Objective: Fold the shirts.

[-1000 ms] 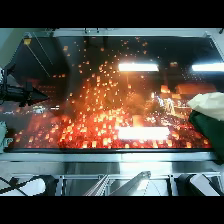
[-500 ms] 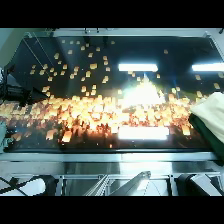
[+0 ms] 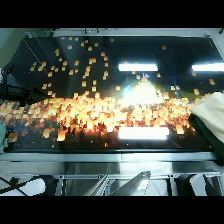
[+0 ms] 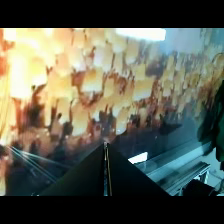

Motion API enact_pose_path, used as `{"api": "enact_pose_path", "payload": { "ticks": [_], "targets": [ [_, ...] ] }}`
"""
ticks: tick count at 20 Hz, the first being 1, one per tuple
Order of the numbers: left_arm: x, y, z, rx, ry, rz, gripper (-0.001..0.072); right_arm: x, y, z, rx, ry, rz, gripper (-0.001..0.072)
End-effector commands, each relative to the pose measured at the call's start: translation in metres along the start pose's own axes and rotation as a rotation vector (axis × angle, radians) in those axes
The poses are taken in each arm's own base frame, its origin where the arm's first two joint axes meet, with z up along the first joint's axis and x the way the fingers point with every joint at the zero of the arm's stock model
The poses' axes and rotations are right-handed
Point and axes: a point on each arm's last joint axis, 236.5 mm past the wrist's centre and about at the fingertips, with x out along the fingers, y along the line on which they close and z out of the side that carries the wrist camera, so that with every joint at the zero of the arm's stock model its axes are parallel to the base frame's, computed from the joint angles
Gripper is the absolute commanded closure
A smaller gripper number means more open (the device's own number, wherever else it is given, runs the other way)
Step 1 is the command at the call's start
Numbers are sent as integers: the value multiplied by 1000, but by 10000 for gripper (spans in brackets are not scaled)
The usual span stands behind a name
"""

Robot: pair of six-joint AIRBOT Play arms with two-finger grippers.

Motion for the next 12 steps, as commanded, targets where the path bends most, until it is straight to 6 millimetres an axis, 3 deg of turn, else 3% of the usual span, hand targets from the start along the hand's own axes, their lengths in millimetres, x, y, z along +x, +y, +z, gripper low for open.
{"api": "enact_pose_path", "payload": {
  "ticks": [1,3,9,12],
  "targets": [
    [0,0,-1,-9,2,1,685,-1,52,-16,-51,27,136,5],
    [0,0,-1,-9,2,1,684,-3,67,-21,-45,47,193,5],
    [0,0,-1,-9,2,1,684,-7,85,-18,-16,39,270,5],
    [0,0,-1,-9,2,1,684,-16,115,-19,-23,48,405,5]
  ]
}}
